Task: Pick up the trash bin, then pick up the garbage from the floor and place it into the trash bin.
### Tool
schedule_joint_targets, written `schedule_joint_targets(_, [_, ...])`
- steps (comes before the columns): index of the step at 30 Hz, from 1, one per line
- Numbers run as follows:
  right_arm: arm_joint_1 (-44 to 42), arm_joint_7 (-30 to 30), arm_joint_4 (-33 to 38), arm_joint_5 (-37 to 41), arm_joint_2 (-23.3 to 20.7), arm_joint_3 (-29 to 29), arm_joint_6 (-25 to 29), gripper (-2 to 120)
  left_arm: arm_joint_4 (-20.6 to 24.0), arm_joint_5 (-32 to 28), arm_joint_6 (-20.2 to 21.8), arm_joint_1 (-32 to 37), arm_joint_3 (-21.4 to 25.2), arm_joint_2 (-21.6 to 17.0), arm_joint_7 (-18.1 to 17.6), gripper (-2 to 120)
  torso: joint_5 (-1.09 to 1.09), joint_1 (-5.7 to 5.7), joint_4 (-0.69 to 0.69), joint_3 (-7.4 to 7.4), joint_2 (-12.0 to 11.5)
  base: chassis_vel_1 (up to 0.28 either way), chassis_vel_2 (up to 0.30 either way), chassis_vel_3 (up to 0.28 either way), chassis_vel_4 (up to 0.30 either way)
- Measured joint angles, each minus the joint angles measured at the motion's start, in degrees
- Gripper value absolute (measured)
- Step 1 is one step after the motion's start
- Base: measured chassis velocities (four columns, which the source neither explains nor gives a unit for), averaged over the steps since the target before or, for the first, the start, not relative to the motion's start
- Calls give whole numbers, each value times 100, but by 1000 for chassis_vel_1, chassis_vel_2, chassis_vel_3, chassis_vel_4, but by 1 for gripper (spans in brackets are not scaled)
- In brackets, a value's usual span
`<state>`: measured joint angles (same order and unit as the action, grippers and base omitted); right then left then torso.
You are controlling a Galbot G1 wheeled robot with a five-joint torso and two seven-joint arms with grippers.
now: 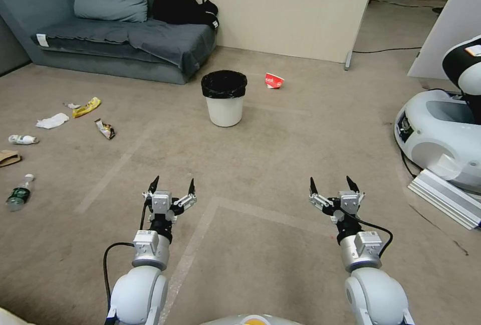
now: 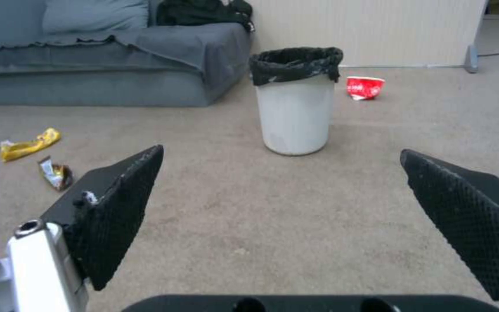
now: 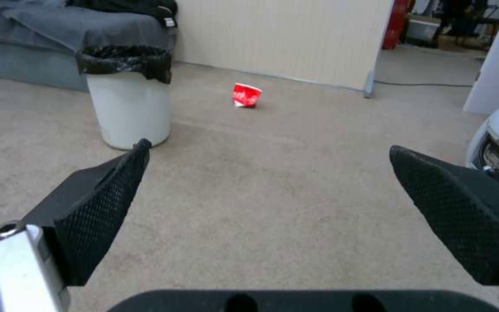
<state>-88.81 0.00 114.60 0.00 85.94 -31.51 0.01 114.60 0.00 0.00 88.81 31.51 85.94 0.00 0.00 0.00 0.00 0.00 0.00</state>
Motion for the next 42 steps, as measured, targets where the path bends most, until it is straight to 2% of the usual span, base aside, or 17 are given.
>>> schedule_joint_targets(10, [-3,0,1,0,1,0,-1,100,10,0,5,3,0,0,0,100,0,0,0,0,0,0,0,0,0])
schedule_joint_targets(14, [-181,-15,291,-16,76,-65,-103,100,305,31,282,129,46,-10,-116,100,0,0,0,0,0,0,0,0,0])
schedule_joint_targets(18, [-670,-99,1085,-96,291,-244,-410,100,1088,139,1063,481,193,-47,-507,100,-1,0,0,0,0,0,0,0,0])
schedule_joint_targets(19, [-670,-99,1085,-96,291,-244,-410,100,1088,139,1063,481,193,-47,-507,100,-1,0,0,0,0,0,0,0,0])
schedule_joint_targets(22, [-1081,-171,1753,-161,471,-397,-670,100,1750,232,1728,776,312,-75,-834,100,0,0,-1,0,0,0,0,0,0])
schedule_joint_targets(23, [-1081,-171,1753,-161,471,-397,-670,100,1750,232,1728,776,312,-75,-834,100,0,0,-1,0,0,0,0,0,0])
schedule_joint_targets(25, [-1295,-346,2116,-79,583,-517,-704,100,2185,291,2159,970,393,-94,-1048,100,-2,0,-2,0,0,0,0,0,0])
schedule_joint_targets(26, [-1340,-494,2200,6,613,-564,-645,100,2354,294,2323,1040,420,-102,-1112,100,0,-1,2,-1,0,0,0,0,0])
schedule_joint_targets(30, [-1361,-722,2218,70,617,-640,-481,100,2542,229,2486,1126,416,-111,-1104,100,0,0,0,0,-1,0,0,0,0])
schedule_joint_targets(42, [-1337,-818,2174,91,635,-631,-407,100,2585,259,2459,1231,383,-99,-1030,100,0,-1,0,-1,-1,-31,26,30,-28])
